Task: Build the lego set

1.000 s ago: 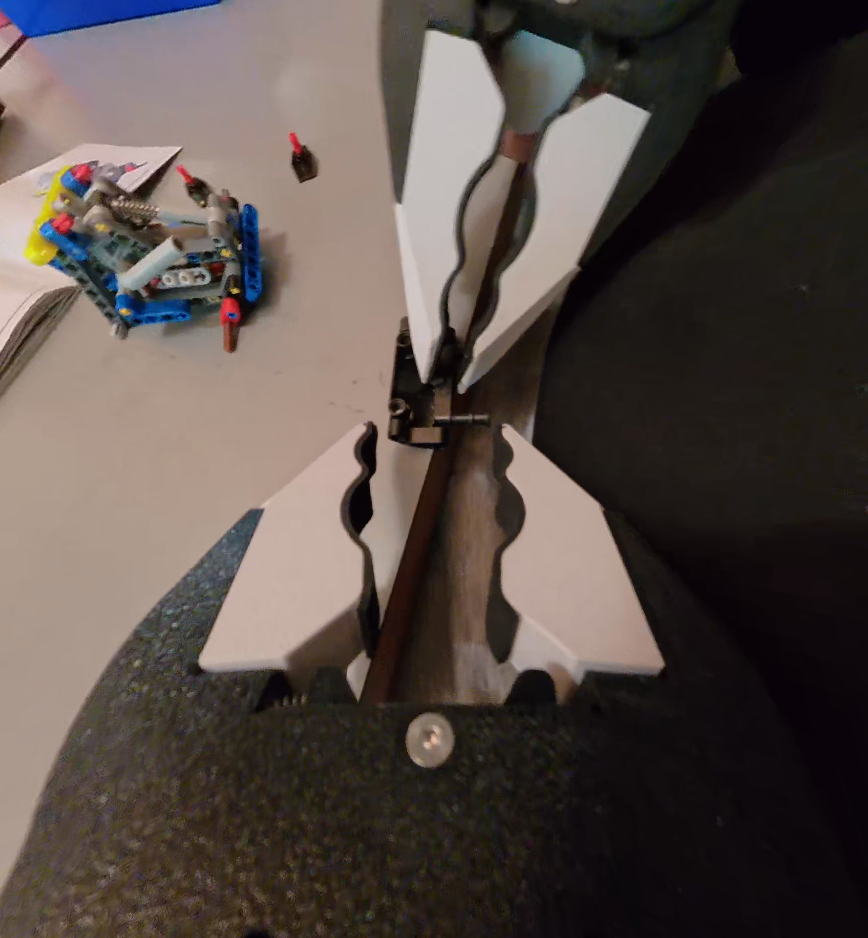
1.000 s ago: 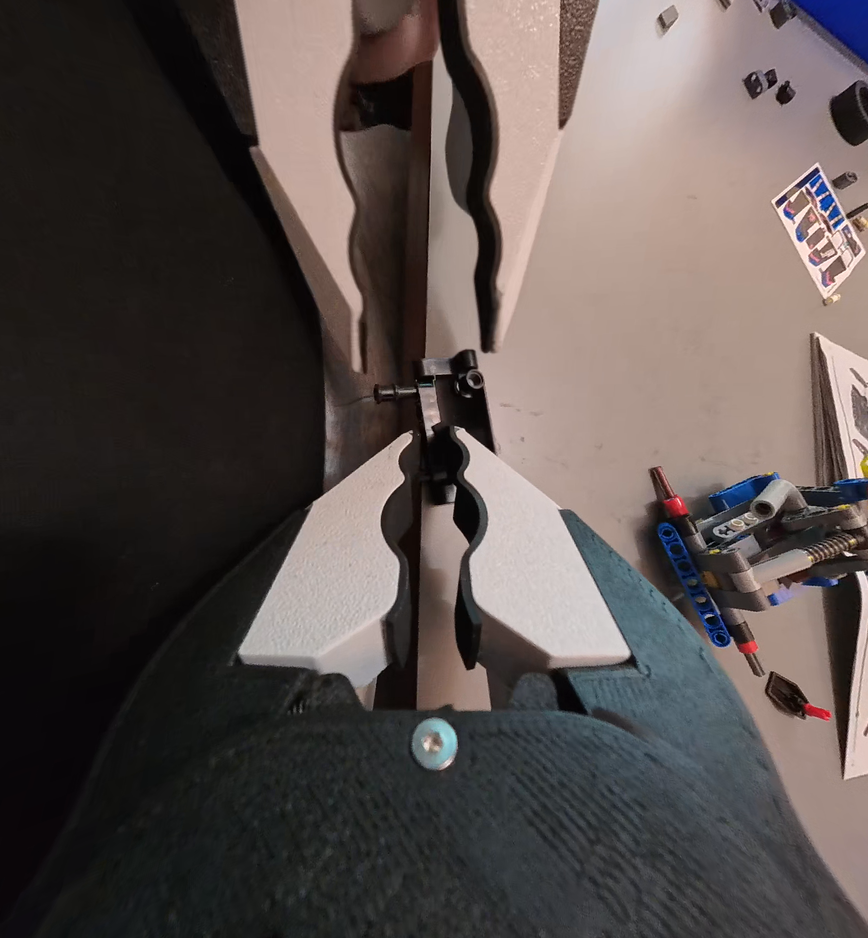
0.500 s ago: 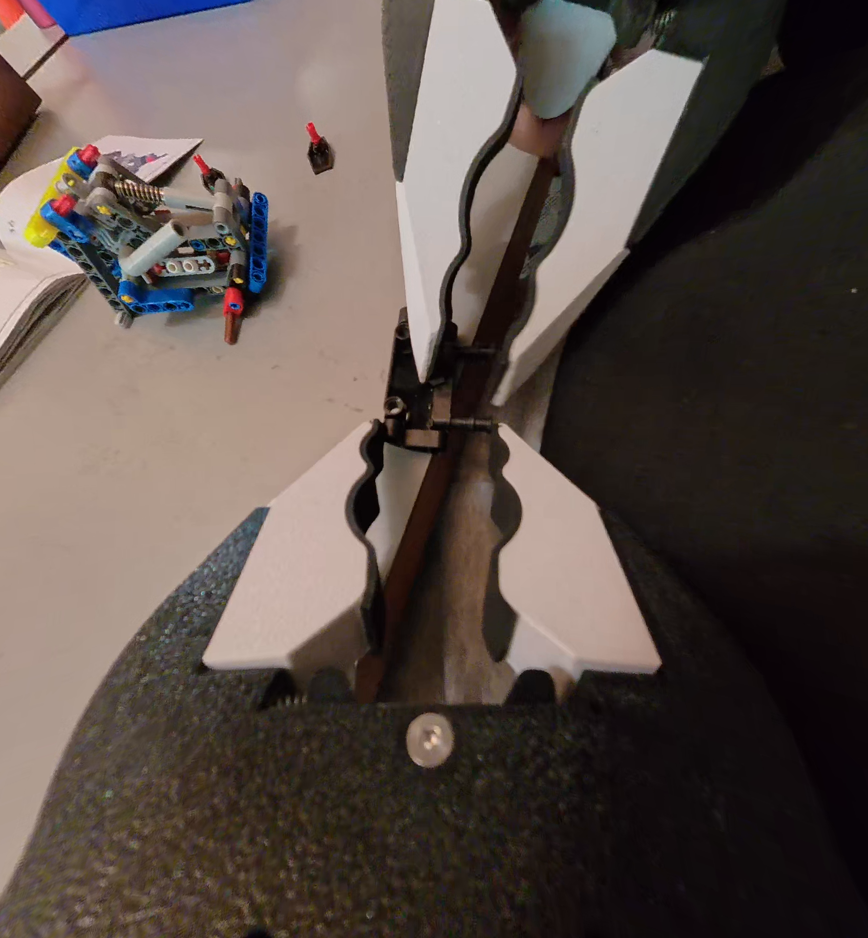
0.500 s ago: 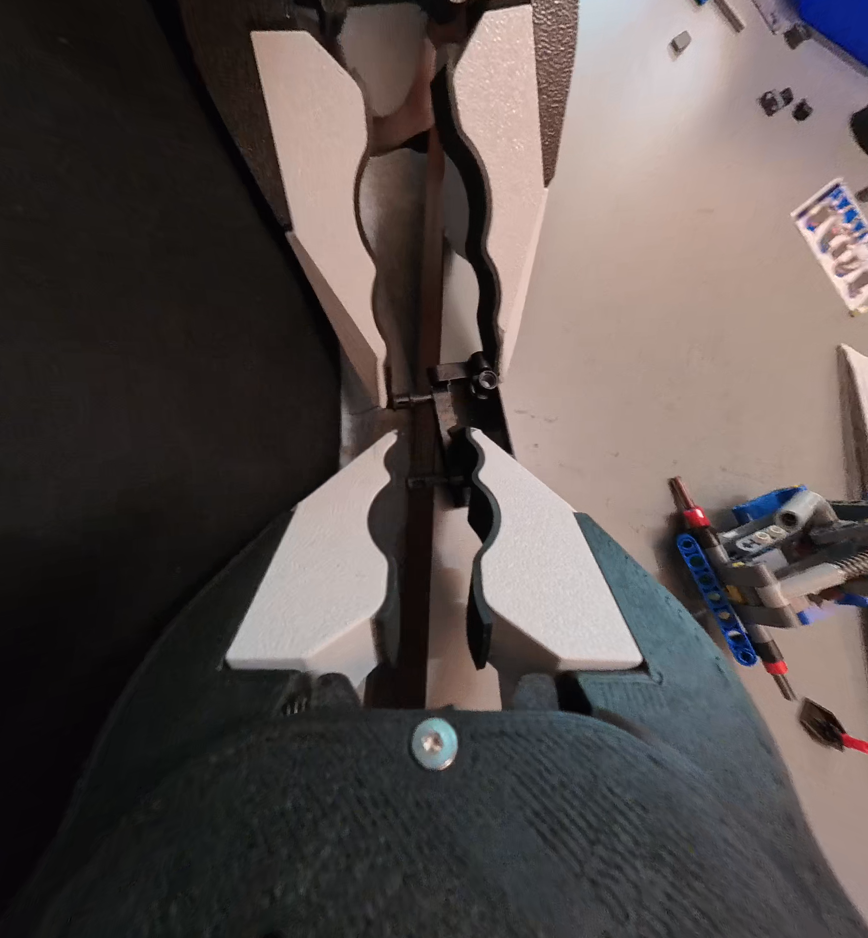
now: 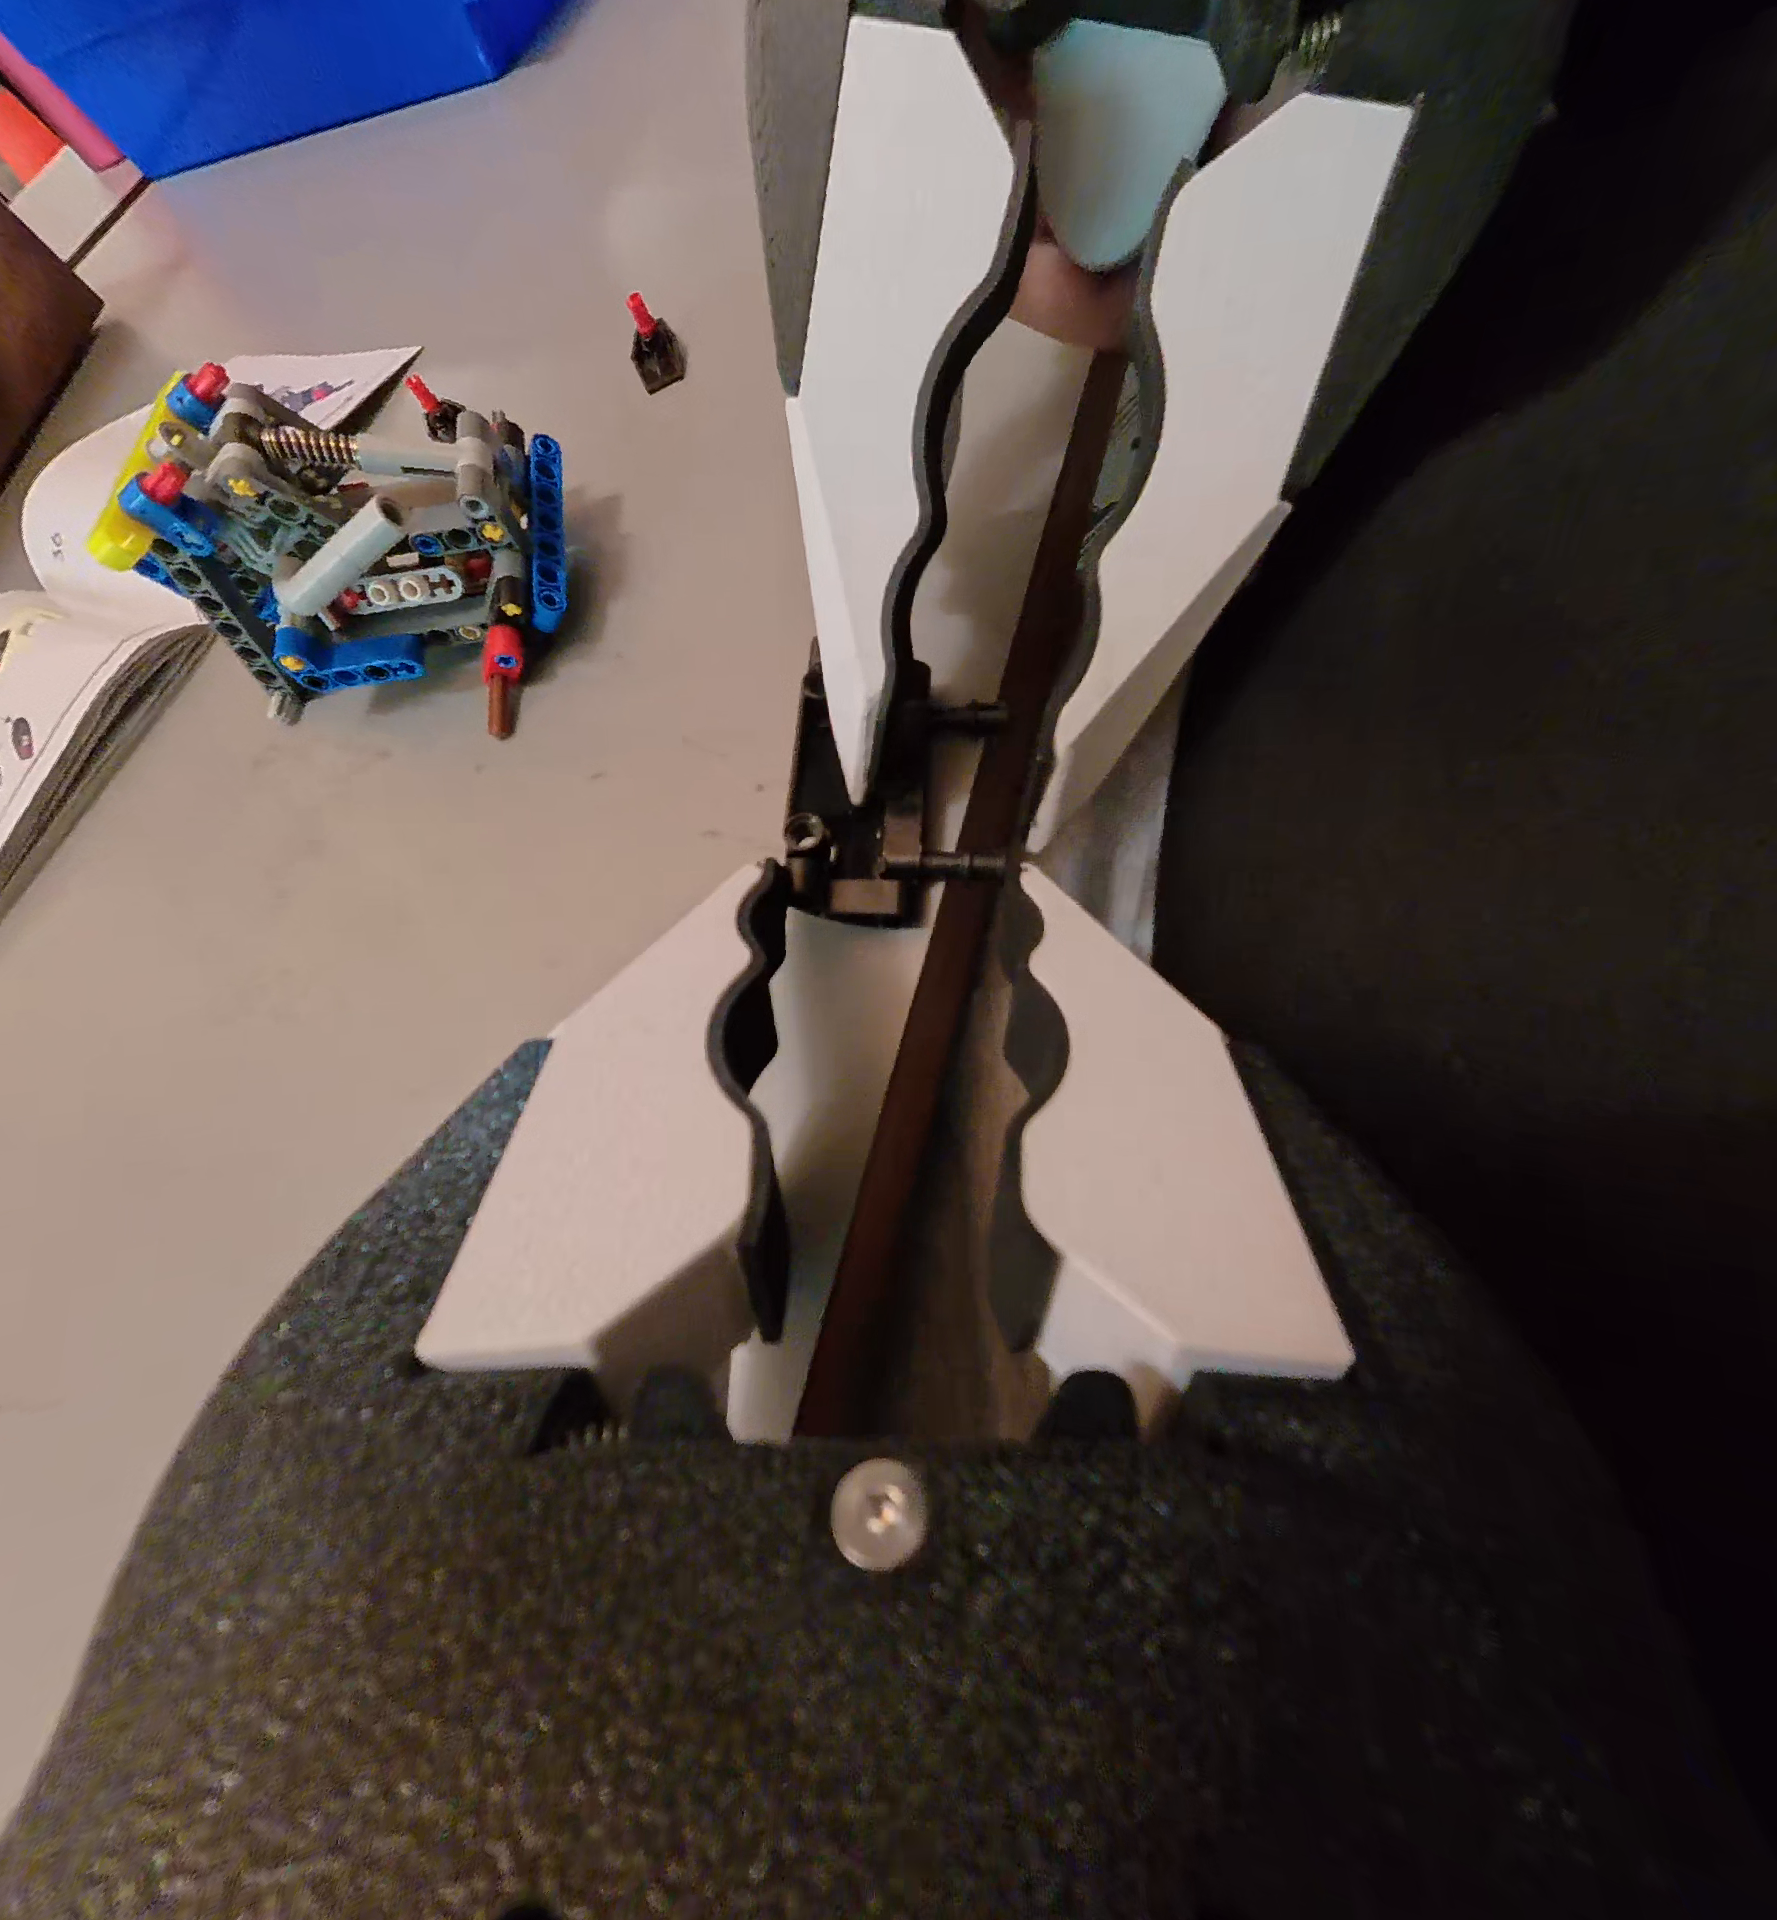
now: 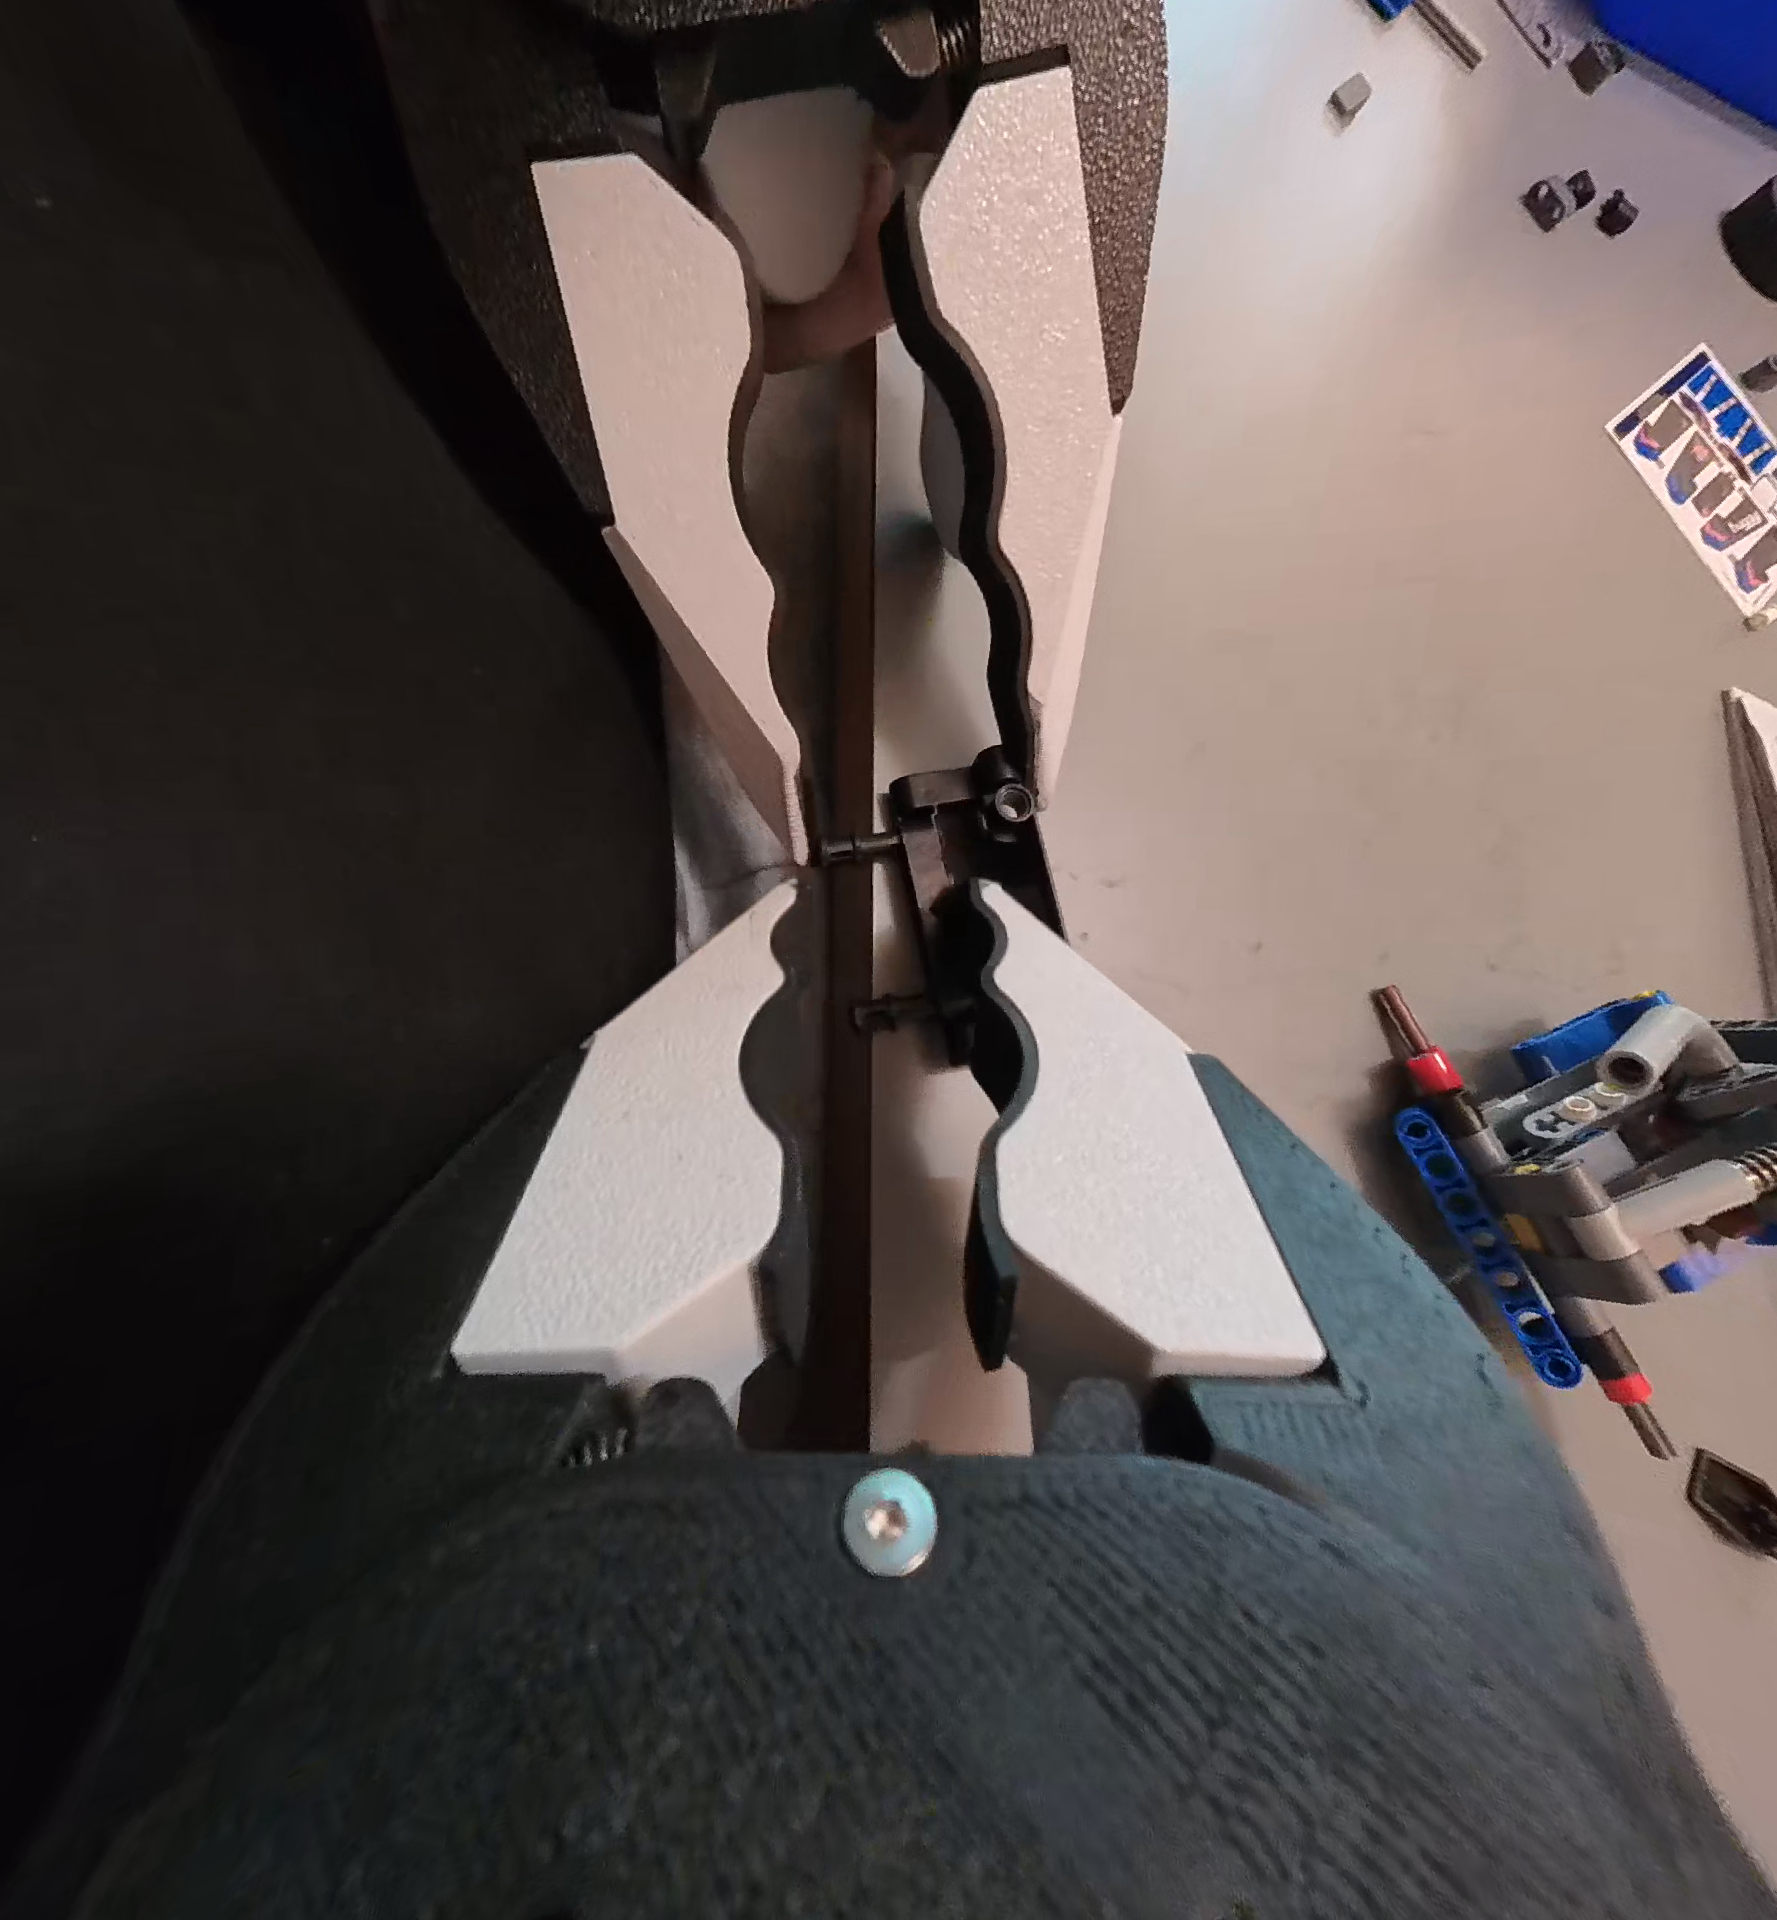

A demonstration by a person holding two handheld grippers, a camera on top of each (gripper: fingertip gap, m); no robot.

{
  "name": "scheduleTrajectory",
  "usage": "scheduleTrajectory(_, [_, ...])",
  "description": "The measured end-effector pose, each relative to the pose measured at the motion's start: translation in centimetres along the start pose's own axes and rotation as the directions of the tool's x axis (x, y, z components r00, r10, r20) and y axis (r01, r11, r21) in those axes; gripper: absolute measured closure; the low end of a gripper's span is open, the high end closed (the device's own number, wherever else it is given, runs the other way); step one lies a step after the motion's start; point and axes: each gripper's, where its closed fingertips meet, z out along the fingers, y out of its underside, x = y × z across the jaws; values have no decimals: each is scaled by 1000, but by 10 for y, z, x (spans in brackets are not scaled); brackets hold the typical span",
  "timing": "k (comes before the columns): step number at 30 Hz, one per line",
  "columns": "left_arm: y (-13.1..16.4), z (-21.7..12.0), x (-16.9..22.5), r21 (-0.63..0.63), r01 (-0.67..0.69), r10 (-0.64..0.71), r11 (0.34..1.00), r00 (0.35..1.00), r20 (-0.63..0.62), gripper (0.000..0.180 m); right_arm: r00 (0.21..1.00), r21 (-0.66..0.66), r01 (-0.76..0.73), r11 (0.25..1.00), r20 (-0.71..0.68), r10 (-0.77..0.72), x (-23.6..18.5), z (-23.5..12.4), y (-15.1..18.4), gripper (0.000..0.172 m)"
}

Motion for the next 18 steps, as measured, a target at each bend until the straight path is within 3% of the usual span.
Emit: scheduleTrajectory(18, [0,1,0,-5,-77,77,997,997,-2,141,1000,43,-21,999,2,21,-1,6,-4,153])
